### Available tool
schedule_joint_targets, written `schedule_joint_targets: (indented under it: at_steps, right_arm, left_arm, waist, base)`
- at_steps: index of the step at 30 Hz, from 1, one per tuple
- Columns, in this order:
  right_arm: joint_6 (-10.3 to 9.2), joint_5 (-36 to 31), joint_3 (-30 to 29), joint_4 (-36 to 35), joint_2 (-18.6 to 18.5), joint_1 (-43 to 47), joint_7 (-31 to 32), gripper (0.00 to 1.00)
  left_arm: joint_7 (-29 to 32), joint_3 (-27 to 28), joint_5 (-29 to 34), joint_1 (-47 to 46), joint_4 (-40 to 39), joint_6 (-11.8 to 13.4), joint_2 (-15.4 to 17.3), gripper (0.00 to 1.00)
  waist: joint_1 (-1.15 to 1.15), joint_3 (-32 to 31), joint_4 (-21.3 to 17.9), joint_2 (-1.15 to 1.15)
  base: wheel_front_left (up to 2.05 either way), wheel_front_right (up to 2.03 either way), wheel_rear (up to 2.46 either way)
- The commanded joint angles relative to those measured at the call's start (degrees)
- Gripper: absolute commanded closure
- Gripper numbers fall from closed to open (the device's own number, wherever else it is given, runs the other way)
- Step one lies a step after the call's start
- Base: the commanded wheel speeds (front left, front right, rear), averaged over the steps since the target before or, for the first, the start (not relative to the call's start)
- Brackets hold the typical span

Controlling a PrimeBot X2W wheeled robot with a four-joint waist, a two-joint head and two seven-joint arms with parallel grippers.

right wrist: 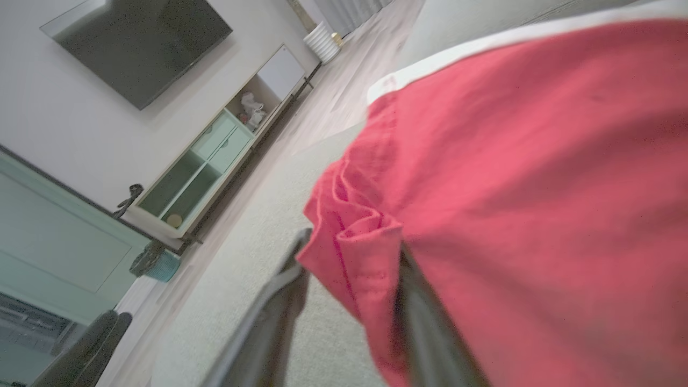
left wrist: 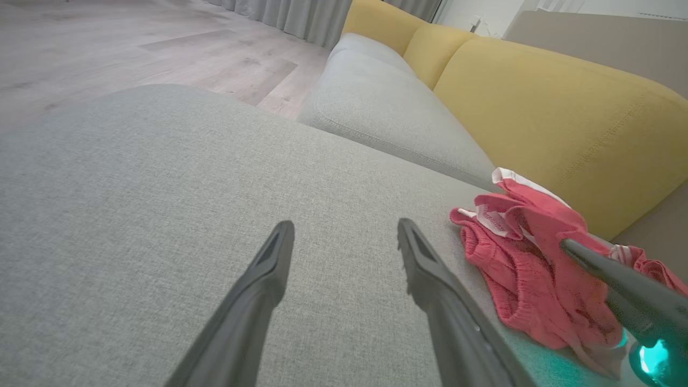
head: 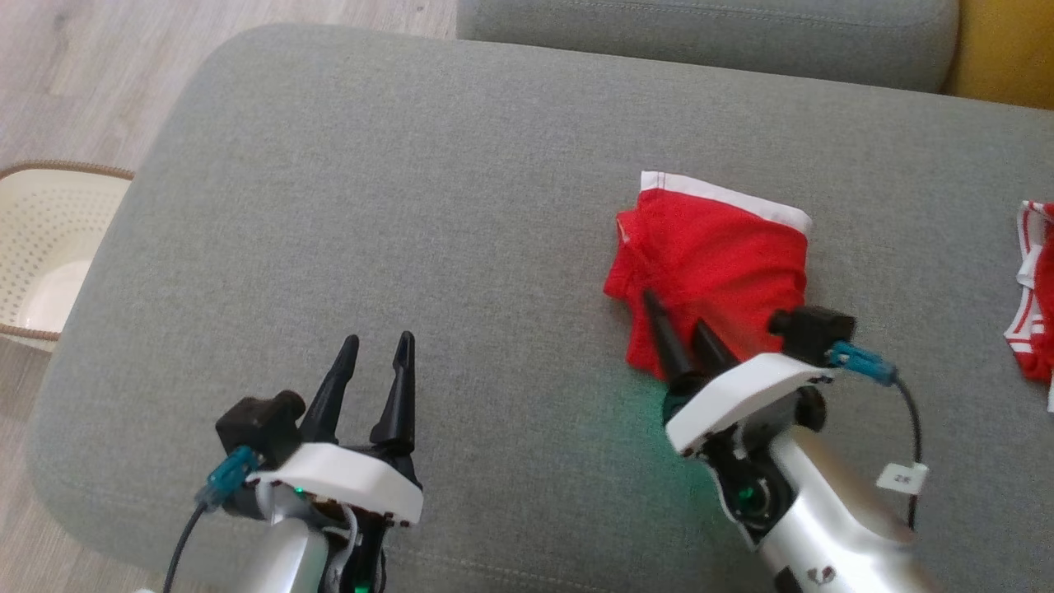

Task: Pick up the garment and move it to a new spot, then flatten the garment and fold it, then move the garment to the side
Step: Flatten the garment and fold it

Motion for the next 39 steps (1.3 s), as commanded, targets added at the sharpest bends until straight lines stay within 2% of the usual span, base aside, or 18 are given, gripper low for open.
schedule_joint_targets:
  at_steps: [1,5,12,21,26,31,35,39]
  right_arm:
    - [-0.04,0.6,2.3,-2.1,0.5,-1.9,0.2,0.00]
    - [-0.04,1.4,6.2,-0.6,0.5,-2.3,2.7,0.00]
    - [-0.04,1.2,6.1,7.6,0.5,-5.4,3.1,0.00]
    - [-0.04,2.6,8.4,6.8,0.5,-8.1,0.9,0.00]
    - [-0.04,-4.5,8.2,5.8,-3.3,-9.1,-5.1,0.00]
    - [-0.04,-10.9,2.6,3.3,-7.2,-7.7,-8.6,0.00]
    - [-0.04,-19.3,-5.6,0.7,-9.3,-4.8,-9.5,0.00]
    - [-0.04,-31.6,-13.2,-6.5,-9.5,-0.1,-9.5,0.00]
  left_arm:
    - [-0.7,1.4,-0.5,-1.6,-1.7,0.2,0.2,0.00]
    - [-0.7,1.2,-0.8,-1.6,-1.7,0.3,0.2,0.00]
    - [-0.7,0.6,-1.2,-2.3,-1.8,0.6,0.2,0.00]
    - [-0.7,1.8,-0.4,-2.4,-1.7,0.6,0.2,0.00]
    - [-0.7,2.3,-0.1,-2.3,-2.6,0.4,0.2,0.00]
    - [-0.7,3.6,0.0,-1.6,-4.7,0.8,0.2,0.00]
    - [-0.7,4.7,0.2,-1.3,-6.3,1.1,0.2,0.00]
    - [-0.7,5.5,0.4,-0.6,-7.4,1.3,0.2,0.00]
  waist:
    - [0.00,0.2,0.1,0.00]
    - [0.00,0.5,0.2,0.00]
    - [0.00,1.3,0.0,0.00]
    - [0.00,0.5,-2.6,0.00]
    - [0.00,-1.8,-5.1,0.00]
    - [0.00,-3.6,-7.4,0.00]
    - [0.00,-3.9,-8.7,0.00]
    - [0.00,-3.5,-9.7,0.00]
  base:
    - [0.00,0.00,0.00]
    - [0.00,0.00,0.00]
    - [0.00,0.00,0.00]
    - [0.00,0.00,0.00]
    - [0.00,0.00,0.00]
    - [0.00,0.00,0.00]
    - [0.00,0.00,0.00]
    - [0.00,0.00,0.00]
